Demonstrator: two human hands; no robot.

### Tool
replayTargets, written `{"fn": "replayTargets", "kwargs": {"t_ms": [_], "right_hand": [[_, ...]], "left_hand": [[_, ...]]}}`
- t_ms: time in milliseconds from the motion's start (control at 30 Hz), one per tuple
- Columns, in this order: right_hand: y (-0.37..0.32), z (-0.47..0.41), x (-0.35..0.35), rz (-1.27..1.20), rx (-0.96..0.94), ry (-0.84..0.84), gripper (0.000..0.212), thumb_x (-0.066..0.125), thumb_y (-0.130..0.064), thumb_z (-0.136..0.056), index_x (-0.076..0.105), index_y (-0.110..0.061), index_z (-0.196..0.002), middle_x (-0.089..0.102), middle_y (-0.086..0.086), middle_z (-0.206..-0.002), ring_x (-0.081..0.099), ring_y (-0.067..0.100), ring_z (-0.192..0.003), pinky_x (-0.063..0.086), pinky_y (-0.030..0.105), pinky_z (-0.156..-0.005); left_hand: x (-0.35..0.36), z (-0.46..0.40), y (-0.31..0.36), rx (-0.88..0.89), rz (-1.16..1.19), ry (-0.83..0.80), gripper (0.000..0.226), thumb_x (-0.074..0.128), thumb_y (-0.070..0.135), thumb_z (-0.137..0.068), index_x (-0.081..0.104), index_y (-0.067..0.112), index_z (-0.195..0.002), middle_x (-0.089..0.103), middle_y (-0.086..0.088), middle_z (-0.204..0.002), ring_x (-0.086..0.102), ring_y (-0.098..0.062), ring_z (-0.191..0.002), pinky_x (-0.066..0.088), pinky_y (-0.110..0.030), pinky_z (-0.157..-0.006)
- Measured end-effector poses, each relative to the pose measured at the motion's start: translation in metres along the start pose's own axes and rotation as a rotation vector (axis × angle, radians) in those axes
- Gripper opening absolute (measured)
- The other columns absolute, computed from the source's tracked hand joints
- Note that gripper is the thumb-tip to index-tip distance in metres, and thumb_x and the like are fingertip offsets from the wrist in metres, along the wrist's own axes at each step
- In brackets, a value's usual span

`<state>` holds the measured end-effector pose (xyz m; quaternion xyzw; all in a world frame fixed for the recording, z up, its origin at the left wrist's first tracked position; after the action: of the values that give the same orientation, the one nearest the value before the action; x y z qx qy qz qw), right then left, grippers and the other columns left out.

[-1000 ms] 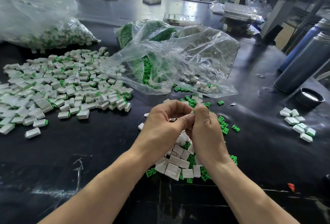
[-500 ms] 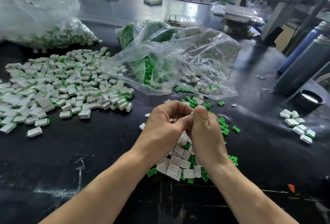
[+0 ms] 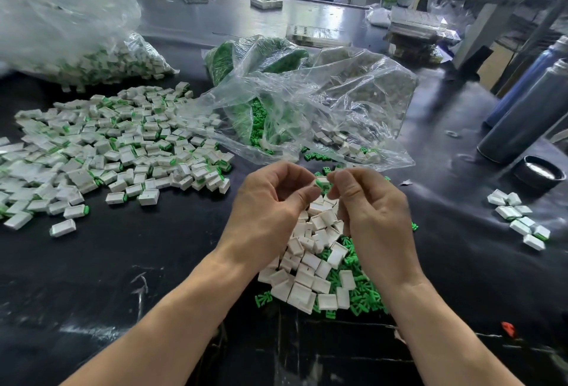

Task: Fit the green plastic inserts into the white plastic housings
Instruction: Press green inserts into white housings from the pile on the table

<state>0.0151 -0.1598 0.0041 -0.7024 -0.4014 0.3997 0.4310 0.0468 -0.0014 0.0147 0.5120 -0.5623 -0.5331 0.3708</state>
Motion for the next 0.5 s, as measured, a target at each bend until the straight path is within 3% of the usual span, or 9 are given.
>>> {"fn": "replayTargets", "kwargs": {"t_ms": [67,167,300,500], "right_hand": [[-0.0015,0.0002,0.0021,0.024,-0.052,-0.032,0.008,0.067,-0.034,-0.099,0.075,-0.032,-0.096,0.074,-0.014,-0.085,0.067,0.008,-0.077,0.053,0.032,-0.069],[-0.0004,0.0021,0.0058,0.074,-0.101,-0.053,0.012,0.073,-0.021,-0.097,0.075,-0.032,-0.1,0.075,-0.011,-0.093,0.071,0.014,-0.087,0.054,0.026,-0.072],[-0.0008,0.0013,0.0043,0.147,-0.126,-0.045,0.012,0.076,-0.017,-0.094,0.076,-0.027,-0.1,0.074,-0.01,-0.09,0.069,0.012,-0.081,0.046,0.012,-0.066],[-0.008,-0.0006,0.0009,0.351,-0.224,-0.105,0.006,0.078,-0.017,-0.092,0.078,-0.018,-0.098,0.072,-0.011,-0.09,0.063,0.007,-0.075,0.043,0.009,-0.067]], "left_hand": [[-0.0017,-0.0004,-0.0006,0.021,-0.046,0.019,0.007,0.077,0.017,-0.091,0.073,0.022,-0.092,0.075,0.007,-0.084,0.071,-0.008,-0.079,0.055,-0.016,-0.073],[-0.0031,-0.0004,-0.0004,0.04,-0.1,0.033,0.009,0.077,0.017,-0.091,0.073,0.024,-0.092,0.075,0.011,-0.084,0.071,-0.004,-0.08,0.057,-0.018,-0.074],[-0.0036,0.0,-0.001,0.067,-0.176,0.045,0.012,0.077,0.013,-0.09,0.073,0.023,-0.093,0.075,0.011,-0.084,0.071,-0.001,-0.081,0.056,-0.016,-0.073],[-0.0066,0.0013,0.0038,0.204,-0.43,0.049,0.015,0.077,0.008,-0.088,0.074,0.022,-0.093,0.068,0.017,-0.089,0.066,0.003,-0.086,0.052,-0.01,-0.073]]}}
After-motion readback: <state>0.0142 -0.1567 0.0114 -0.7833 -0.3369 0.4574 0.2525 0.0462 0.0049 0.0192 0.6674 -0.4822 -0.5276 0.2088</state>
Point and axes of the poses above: each hand's wrist, its own z-axis away from the middle knuckle, its own x-axis out of the palm, y = z × x, the point moved 2 cm from there along -z, towards the middle knuckle
